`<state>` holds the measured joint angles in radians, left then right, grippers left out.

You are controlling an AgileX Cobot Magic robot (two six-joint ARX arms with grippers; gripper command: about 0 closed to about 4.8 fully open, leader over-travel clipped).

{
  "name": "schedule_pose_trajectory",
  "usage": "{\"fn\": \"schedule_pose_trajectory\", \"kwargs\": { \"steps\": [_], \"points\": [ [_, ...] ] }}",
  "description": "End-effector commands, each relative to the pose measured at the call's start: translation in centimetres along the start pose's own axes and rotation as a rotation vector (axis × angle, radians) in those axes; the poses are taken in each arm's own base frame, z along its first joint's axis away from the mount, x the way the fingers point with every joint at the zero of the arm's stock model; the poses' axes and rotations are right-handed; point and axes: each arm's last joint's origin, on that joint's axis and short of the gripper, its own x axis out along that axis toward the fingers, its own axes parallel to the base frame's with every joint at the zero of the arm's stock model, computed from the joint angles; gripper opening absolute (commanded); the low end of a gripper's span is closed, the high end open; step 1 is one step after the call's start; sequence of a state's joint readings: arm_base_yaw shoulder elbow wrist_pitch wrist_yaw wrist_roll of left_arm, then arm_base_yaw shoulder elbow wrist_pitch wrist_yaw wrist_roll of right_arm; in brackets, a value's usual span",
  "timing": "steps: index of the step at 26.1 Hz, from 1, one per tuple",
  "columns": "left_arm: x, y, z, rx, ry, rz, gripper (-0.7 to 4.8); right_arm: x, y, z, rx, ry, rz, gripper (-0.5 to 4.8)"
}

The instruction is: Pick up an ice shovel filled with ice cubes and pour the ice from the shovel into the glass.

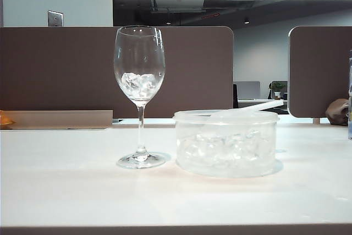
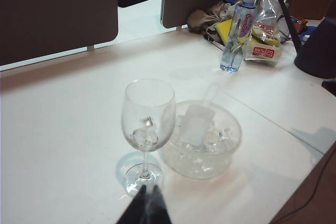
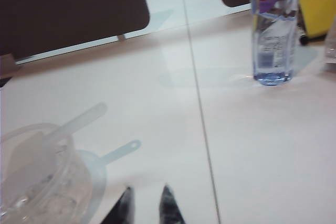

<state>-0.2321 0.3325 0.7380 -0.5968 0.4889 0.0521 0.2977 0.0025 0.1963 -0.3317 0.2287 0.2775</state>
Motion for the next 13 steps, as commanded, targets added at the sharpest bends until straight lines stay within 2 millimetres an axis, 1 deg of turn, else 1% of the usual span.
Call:
{"fn": "schedule_pose_trajectory", "kwargs": {
  "steps": [1,6,8,13],
  "points": [
    [0.0,0.0,0.1,0.005,-0.009,-0.005,-0.05,0.1,-0.2,-0.2,-0.003,-0.019,-0.062,0.72],
    [0.0,0.0,0.1,0.005,-0.009,-0.005,-0.06,0.7,-0.6,-1.5,-0.017,0.006,-0.140,0.72],
    [0.0,0.0,0.1,0.005,-0.009,-0.005,-0.06,0.9,-0.8,-2.1,-0.023,0.026,-0.146,0.72],
    [0.0,0.0,0.1,0.005,-0.009,-0.005,-0.05,0.9,-1.0,-2.6,-0.039,0.064,-0.177,0.72]
  ]
}}
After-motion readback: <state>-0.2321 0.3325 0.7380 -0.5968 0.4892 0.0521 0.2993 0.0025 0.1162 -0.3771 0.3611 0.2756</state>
